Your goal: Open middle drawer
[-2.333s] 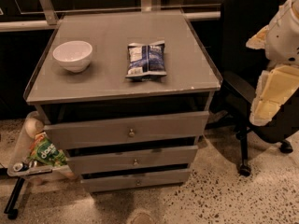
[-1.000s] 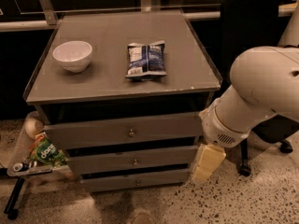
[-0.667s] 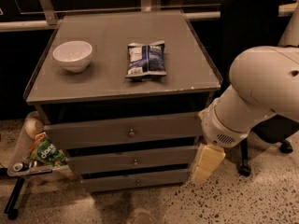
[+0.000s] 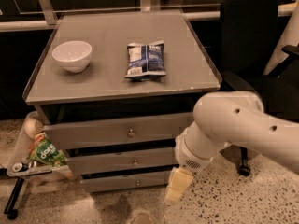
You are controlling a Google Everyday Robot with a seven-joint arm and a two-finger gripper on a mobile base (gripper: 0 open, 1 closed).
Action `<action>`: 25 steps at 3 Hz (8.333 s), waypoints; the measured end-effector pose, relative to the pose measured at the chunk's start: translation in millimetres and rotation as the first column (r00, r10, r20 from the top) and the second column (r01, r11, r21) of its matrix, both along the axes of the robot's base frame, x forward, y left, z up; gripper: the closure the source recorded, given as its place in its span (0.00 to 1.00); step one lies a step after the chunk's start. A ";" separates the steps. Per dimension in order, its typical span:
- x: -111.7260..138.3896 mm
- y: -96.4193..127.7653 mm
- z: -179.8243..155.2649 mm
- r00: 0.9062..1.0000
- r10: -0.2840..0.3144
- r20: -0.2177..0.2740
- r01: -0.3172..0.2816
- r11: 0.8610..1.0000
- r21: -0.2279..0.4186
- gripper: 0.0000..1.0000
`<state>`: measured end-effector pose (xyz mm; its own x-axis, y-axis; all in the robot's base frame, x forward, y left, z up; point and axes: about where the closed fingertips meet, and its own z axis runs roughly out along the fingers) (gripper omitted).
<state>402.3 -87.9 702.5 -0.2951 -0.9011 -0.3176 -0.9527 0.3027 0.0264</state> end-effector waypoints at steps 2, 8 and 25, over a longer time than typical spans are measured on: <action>5.7 29.2 -51.7 0.999 -0.023 -0.024 0.024 0.999 0.039 0.00; 72.8 55.9 -222.4 0.991 -0.134 -0.014 0.134 0.990 0.040 0.00; 149.3 -6.6 -294.1 0.943 -0.328 0.062 0.331 0.942 -0.053 1.00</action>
Offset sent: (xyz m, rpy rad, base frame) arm 0.0024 0.0240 -0.0438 0.0274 0.0287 -0.0124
